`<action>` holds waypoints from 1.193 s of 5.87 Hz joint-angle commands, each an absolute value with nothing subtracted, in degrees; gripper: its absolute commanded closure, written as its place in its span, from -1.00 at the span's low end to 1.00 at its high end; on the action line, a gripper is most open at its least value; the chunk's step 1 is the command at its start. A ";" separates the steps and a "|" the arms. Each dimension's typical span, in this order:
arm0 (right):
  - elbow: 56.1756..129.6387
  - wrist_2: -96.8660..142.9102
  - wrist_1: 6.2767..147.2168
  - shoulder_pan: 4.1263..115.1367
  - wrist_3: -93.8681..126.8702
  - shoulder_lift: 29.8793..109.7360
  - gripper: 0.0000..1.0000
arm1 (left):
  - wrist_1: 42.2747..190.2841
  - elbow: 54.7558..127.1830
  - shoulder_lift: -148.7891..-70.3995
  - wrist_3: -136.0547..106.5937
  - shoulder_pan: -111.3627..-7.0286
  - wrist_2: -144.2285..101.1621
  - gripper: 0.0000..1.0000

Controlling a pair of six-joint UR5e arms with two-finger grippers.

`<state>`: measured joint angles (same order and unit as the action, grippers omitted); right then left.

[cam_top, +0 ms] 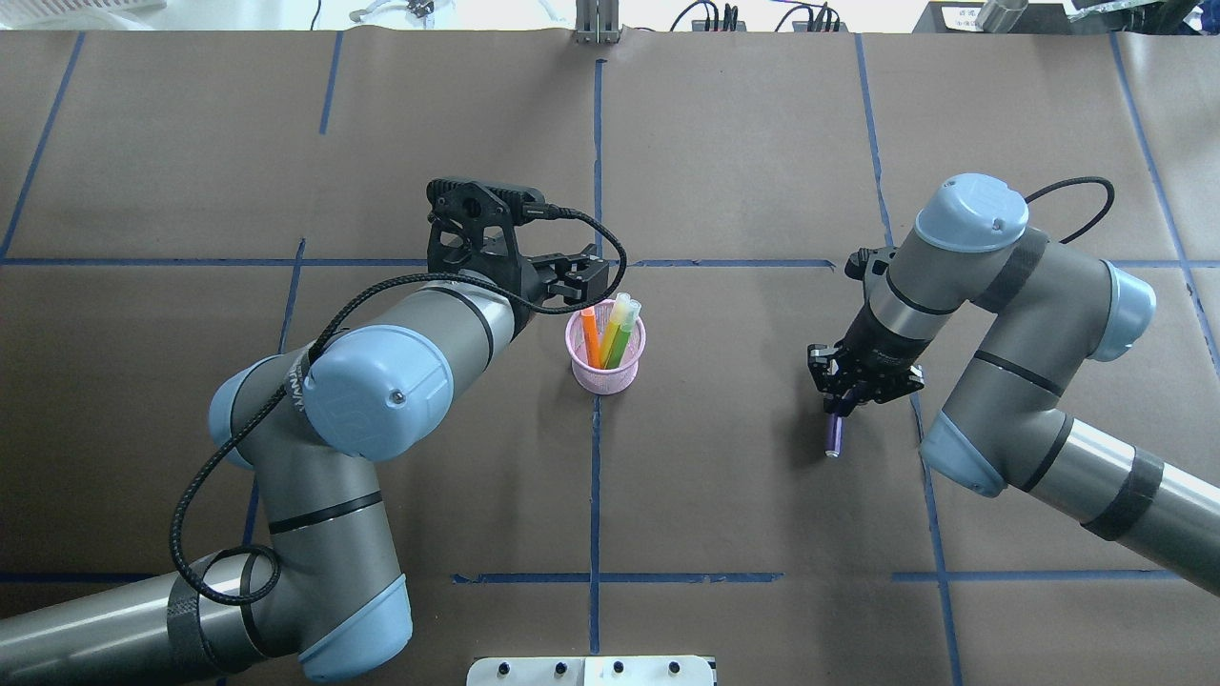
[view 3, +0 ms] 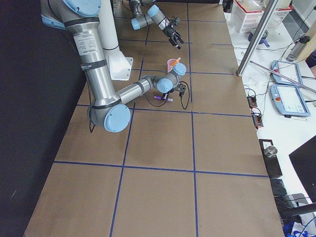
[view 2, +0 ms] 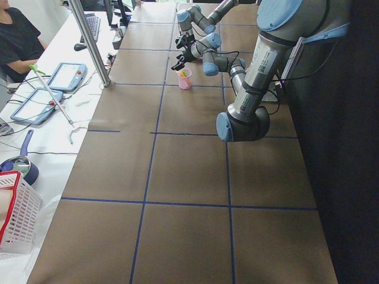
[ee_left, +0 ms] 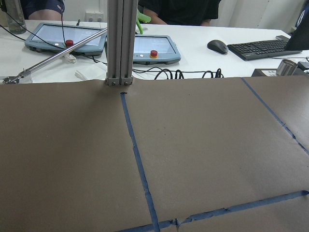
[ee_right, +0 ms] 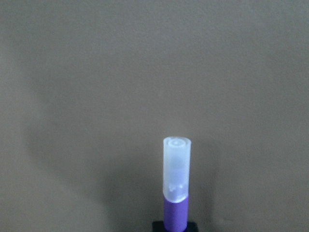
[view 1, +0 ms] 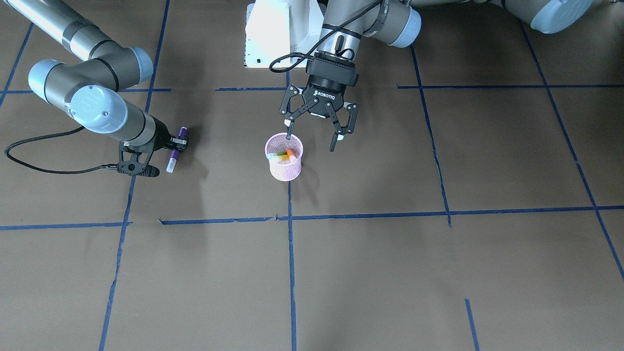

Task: Collect pens into pen holder
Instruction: 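Lower the right gripper onto the purple marker and grasp it, then lift the purple marker and drop it into the pen cup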

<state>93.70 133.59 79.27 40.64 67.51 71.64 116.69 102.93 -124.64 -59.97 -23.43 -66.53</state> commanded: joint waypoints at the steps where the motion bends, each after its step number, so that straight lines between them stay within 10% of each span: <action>1: 95.00 132.98 79.10 40.78 67.06 71.89 1.00 | 116.63 102.92 -124.63 -60.03 -23.38 -66.53 -0.91; 7: 110.13 86.97 79.19 30.34 79.26 61.72 1.00 | 116.72 103.45 -120.43 -59.68 -23.99 -70.97 -0.87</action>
<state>109.85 93.31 79.14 32.55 76.88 64.04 116.70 103.31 -122.44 -59.79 -23.64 -68.05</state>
